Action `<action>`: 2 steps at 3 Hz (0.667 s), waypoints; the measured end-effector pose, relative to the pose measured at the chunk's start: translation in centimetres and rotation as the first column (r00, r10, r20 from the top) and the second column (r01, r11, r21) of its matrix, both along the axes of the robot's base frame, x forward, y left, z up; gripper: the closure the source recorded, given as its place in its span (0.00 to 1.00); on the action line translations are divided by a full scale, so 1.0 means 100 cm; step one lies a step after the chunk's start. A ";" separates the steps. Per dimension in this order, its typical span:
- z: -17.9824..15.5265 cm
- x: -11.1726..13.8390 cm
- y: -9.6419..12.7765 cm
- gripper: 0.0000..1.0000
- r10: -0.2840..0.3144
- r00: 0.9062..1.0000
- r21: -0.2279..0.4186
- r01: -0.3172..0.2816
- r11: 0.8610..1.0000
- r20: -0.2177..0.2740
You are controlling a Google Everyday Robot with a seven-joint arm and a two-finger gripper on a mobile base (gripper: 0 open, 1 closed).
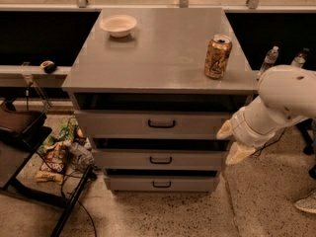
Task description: Close top drawer
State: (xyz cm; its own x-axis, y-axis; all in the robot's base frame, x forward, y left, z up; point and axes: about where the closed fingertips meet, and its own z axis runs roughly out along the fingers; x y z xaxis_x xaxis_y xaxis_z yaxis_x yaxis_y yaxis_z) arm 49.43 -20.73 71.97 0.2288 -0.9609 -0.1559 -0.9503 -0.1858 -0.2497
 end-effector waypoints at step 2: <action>0.000 0.000 0.000 0.00 0.000 1.000 0.000 0.000 1.000 0.000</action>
Offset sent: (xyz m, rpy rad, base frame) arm 0.0000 0.0000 0.0000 0.0000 0.0000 0.0000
